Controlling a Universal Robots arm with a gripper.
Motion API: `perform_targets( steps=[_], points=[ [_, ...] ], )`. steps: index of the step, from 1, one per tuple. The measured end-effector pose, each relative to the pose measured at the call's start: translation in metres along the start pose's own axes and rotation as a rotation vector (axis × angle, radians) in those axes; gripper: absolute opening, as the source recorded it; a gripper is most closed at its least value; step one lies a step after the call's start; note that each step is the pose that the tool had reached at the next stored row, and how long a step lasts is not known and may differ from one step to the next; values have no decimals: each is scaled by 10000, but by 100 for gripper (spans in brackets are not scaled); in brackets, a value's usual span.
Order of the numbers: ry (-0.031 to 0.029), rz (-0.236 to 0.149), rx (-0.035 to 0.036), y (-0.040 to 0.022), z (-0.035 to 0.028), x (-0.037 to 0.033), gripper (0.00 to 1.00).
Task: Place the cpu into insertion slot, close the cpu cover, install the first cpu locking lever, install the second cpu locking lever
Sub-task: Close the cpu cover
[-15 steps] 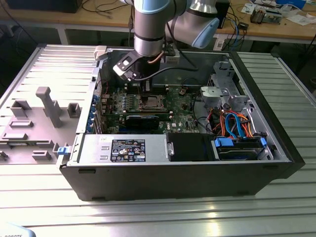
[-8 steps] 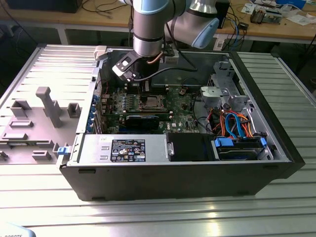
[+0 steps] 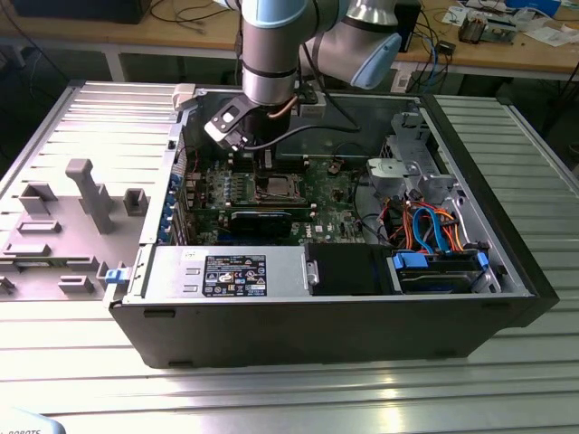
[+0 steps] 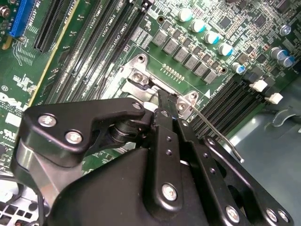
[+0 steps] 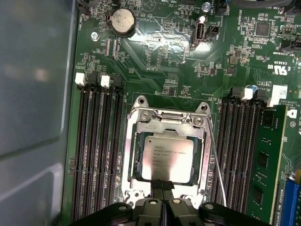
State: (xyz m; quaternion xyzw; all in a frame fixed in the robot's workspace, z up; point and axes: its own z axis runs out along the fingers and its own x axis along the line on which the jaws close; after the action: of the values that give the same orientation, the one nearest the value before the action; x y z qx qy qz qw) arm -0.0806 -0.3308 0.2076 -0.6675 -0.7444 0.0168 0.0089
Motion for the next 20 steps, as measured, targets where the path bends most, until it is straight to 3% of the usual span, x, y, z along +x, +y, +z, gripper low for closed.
perform_targets(
  steps=[7, 12, 15, 17, 20],
  points=[
    [-1, -55, -2, -1, 26, 1, 11],
    [-8, -58, -1, -3, -29, 0, 11],
    [-8, -59, -3, -7, -31, 1, 11],
    [-8, -62, -1, -49, -21, 6, 11],
    [-10, -68, 0, -54, 9, 6, 11]
  ],
)
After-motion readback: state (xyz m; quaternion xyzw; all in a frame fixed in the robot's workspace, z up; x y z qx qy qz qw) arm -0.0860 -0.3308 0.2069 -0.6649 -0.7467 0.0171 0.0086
